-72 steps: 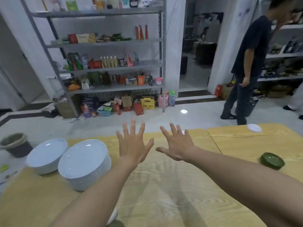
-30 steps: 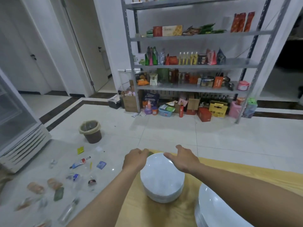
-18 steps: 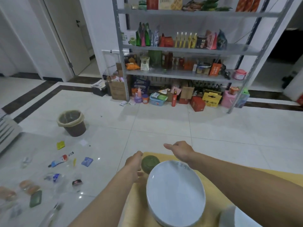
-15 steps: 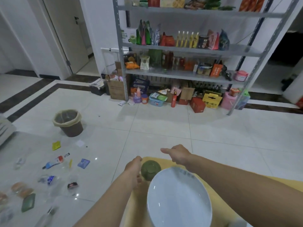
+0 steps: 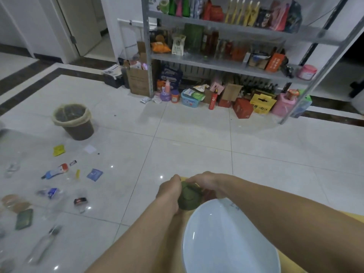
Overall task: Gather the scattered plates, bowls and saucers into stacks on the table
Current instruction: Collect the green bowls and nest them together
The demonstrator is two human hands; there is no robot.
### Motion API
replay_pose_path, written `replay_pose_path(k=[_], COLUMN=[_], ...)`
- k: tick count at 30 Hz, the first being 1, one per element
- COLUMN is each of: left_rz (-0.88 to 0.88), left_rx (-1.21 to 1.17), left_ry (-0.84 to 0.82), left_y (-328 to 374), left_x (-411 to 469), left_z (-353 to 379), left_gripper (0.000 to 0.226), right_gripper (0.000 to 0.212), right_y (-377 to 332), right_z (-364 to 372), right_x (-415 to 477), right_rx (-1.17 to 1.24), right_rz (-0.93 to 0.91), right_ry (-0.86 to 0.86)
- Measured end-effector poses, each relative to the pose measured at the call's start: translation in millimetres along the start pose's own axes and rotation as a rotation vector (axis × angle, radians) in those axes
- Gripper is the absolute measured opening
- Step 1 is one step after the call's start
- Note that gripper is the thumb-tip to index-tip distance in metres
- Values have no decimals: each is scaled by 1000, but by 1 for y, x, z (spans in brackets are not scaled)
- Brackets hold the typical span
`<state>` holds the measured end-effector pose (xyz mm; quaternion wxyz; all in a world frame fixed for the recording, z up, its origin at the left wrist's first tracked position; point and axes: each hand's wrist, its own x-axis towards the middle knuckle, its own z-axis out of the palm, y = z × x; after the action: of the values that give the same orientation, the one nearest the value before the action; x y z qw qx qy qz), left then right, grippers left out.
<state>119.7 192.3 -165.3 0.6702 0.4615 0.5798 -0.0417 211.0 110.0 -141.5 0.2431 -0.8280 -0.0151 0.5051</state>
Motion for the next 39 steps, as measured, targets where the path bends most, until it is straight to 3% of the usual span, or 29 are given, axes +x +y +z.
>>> replay_pose_path(k=[8, 10, 13, 16, 20, 21, 23, 25, 27, 35, 39], left_rz=[61, 120, 260, 383, 492, 516, 563, 613, 663, 876, 920], left_rx=[-44, -48, -53, -41, -65, -86, -85, -19, 56, 312, 381], left_ry=[-2, 27, 61, 60, -5, -32, -137, -233, -317, -582, -671], left_y=[0, 2, 11, 22, 30, 30, 27, 22, 14, -73, -151], left_x=[1, 0, -16, -39, -78, -91, -116, -146, -179, -338, -419], left_z=[4, 5, 8, 12, 22, 26, 38, 55, 77, 204, 274], left_gripper=[43, 49, 36, 22, 11, 13, 32, 49, 57, 61, 61], right_gripper=[41, 56, 83, 51, 10, 8, 40, 51, 45, 35, 43], right_y=[1, -3, -4, -6, 5, 11, 28, 52, 83, 269, 387], right_z=[9, 11, 11, 4, -21, -27, -41, -59, -80, -159, -186], right_x=[1, -1, 2, -18, -52, -63, -88, -119, -155, -314, -376], right_rx=[169, 290, 419, 589, 853, 866, 840, 802, 787, 866, 952], right_rz=[-27, -75, -110, -178, -261, -278, -329, -376, -407, -437, -414], right_ry=[39, 92, 265, 384, 391, 401, 424, 497, 553, 766, 847])
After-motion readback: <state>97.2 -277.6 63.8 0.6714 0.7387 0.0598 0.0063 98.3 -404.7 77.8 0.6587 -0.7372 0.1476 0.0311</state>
